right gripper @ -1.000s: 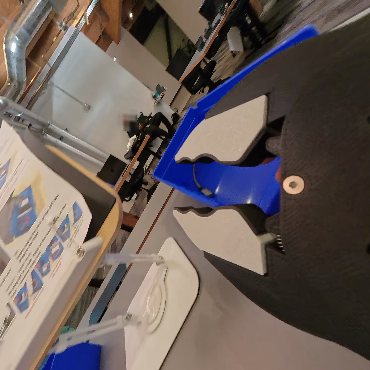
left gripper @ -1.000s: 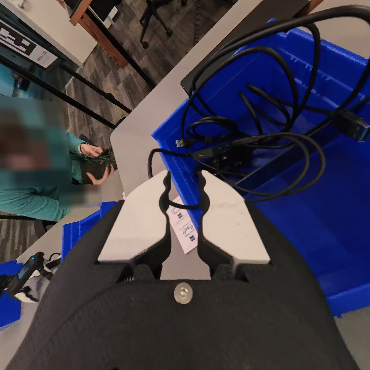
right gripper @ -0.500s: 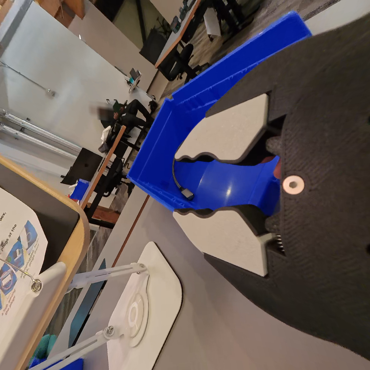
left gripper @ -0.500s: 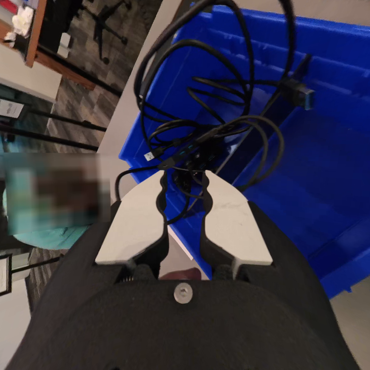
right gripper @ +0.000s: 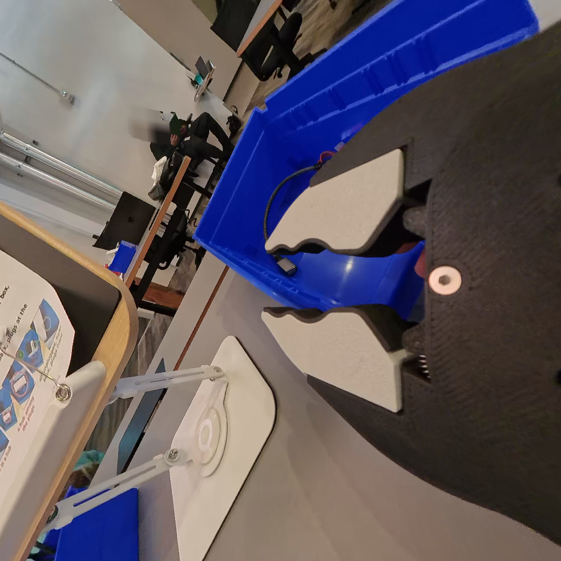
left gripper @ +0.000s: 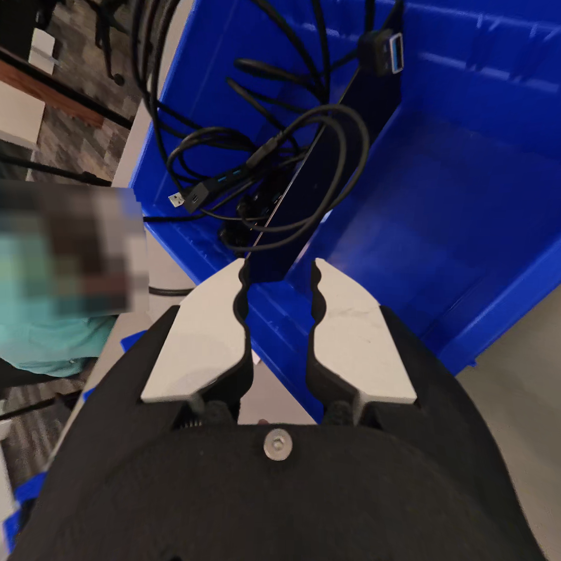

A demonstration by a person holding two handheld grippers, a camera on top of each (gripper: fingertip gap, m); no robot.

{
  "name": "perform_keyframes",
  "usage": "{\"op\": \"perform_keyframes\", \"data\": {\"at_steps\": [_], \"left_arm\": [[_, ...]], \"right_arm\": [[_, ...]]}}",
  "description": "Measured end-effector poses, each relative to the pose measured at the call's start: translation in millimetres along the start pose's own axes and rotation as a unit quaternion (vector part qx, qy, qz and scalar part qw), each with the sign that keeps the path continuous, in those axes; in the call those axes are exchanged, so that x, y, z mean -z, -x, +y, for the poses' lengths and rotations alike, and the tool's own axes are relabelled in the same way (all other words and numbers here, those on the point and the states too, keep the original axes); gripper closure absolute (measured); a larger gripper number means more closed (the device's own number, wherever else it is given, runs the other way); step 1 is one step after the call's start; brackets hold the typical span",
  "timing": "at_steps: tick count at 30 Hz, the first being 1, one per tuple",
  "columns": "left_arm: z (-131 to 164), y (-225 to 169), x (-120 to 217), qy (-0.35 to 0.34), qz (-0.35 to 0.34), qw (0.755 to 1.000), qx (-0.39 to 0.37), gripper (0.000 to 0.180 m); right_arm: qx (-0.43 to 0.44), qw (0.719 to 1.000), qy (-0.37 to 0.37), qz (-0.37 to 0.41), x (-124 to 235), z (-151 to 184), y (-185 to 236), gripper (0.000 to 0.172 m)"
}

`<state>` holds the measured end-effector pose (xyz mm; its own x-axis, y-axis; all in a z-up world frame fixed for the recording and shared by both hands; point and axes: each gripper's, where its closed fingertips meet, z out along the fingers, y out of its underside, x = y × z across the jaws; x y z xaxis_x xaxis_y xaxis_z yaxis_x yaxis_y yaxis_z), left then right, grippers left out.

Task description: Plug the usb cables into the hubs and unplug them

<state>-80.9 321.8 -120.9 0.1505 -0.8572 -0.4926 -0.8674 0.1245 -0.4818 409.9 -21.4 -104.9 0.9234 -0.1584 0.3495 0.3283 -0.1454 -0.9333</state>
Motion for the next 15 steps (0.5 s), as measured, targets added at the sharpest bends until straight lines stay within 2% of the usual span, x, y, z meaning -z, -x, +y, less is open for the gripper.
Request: {"op": "perform_keyframes", "data": {"at_steps": [2,5,6,7,9,12,13,15], "left_arm": [[8.6,4.8,3.9,0.009,-0.019,0.999,0.041,0.136],[26.2,5.4,10.0,0.034,-0.042,0.994,0.094,0.112],[32.7,5.5,13.5,0.038,-0.048,0.992,0.109,0.109],[36.6,3.9,15.5,0.031,-0.044,0.99,0.133,0.109],[46.1,-3.7,13.7,0.031,-0.026,0.982,0.187,0.11],[62.9,-22.4,2.0,0.054,-0.004,0.976,0.211,0.113],[66.1,-30.1,-2.6,0.058,0.005,0.975,0.213,0.119],[61.8,-28.5,-3.4,0.029,-0.007,0.97,0.242,0.139]], "right_arm": [[-0.008,1.0,0.003,-0.003,-1.8,0.9,0.9,0.137],[0.009,1.0,0.006,0.004,-0.1,-1.8,0.8,0.137],[0.008,1.0,0.01,0.002,-0.8,-1.0,2.5,0.134],[0.006,1.0,0.026,-0.004,-3.5,4.4,4.9,0.13],[0.011,0.999,0.051,-0.009,-7.3,13.5,7.9,0.132],[0.015,0.998,0.068,-0.003,-8.5,16.6,8.1,0.137],[0.024,0.996,0.081,-0.009,-9.3,19.7,11.7,0.148],[0.032,0.995,0.095,-0.016,-10.3,22.9,15.6,0.152]]}}
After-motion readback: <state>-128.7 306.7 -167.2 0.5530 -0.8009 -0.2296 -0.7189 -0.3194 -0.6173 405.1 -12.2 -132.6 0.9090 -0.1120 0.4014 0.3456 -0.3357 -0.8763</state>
